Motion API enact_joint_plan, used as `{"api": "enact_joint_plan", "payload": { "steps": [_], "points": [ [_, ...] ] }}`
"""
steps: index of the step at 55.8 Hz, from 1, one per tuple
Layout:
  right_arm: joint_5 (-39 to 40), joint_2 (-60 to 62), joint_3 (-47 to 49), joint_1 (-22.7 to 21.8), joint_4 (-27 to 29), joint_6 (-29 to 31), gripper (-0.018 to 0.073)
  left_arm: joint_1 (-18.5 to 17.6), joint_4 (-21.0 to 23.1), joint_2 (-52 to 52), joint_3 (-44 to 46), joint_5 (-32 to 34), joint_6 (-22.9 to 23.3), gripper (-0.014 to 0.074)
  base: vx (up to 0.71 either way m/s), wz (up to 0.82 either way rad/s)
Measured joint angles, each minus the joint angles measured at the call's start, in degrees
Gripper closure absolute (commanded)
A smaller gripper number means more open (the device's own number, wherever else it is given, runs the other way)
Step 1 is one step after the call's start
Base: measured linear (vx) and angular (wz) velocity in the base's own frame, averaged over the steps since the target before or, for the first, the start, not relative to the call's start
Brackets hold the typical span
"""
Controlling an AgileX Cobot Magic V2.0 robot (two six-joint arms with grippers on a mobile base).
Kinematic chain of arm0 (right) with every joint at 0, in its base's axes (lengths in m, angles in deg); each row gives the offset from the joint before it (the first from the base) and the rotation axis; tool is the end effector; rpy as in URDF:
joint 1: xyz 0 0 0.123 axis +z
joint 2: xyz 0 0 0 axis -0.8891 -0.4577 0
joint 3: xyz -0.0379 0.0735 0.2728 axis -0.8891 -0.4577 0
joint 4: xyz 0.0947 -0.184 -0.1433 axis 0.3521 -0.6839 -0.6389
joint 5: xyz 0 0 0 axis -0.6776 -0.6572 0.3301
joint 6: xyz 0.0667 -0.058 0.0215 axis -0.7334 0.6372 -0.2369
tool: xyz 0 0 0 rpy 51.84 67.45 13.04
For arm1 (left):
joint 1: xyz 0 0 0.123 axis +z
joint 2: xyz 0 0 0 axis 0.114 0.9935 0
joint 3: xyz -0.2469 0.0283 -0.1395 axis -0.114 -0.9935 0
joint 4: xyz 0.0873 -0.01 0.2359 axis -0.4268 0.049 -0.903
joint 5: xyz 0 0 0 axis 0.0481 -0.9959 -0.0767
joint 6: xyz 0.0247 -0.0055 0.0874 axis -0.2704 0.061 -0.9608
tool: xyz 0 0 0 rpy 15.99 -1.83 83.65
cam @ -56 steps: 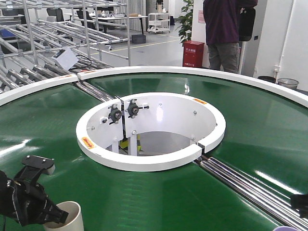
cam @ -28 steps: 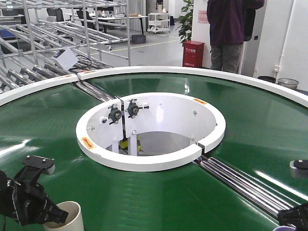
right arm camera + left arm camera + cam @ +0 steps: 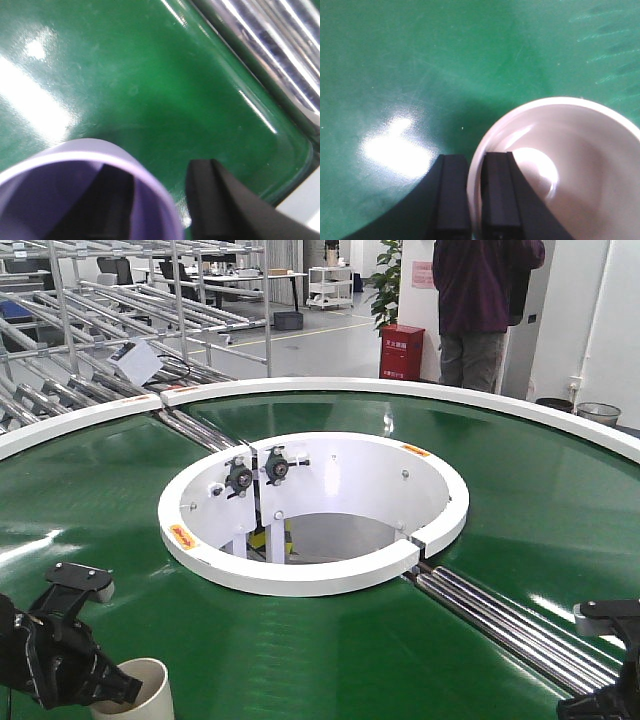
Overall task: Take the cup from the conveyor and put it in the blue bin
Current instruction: 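Close both grippers on the cup rims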
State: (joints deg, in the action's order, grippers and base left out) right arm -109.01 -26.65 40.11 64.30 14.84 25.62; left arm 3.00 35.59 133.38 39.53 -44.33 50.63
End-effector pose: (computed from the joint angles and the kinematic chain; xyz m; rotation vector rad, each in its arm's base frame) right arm 0.3025 -0.0051 0.2248 0.1298 2.9086 -0.1909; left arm 0.3389 -0.0432 0.2184 0.3609 2.5941 -0.2934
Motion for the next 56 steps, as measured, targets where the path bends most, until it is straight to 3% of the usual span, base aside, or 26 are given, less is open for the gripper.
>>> {"api": "enact_joint_plan", "payload": {
  "steps": [14, 36, 56],
  "points": [
    [0.3, 0.2, 0.6, 0.1, 1.8, 1.0, 0.0573, 0.0, 0.0, 0.0, 0.0, 0.0, 0.0, 0.0604, 0.00, 0.00],
    [4.4, 1.8, 0.5, 0.1, 3.4, 2.6, 0.0571, 0.0, -0.2, -1.1, -0.1, -1.0, 0.0, 0.0604, 0.00, 0.00],
    [17.3, 15.7, 0.4, 0.1, 15.1, 11.8, 0.0568, 0.0, -0.7, -13.6, -0.1, 4.0, 0.0, 0.0604, 0.00, 0.00]
  ]
}}
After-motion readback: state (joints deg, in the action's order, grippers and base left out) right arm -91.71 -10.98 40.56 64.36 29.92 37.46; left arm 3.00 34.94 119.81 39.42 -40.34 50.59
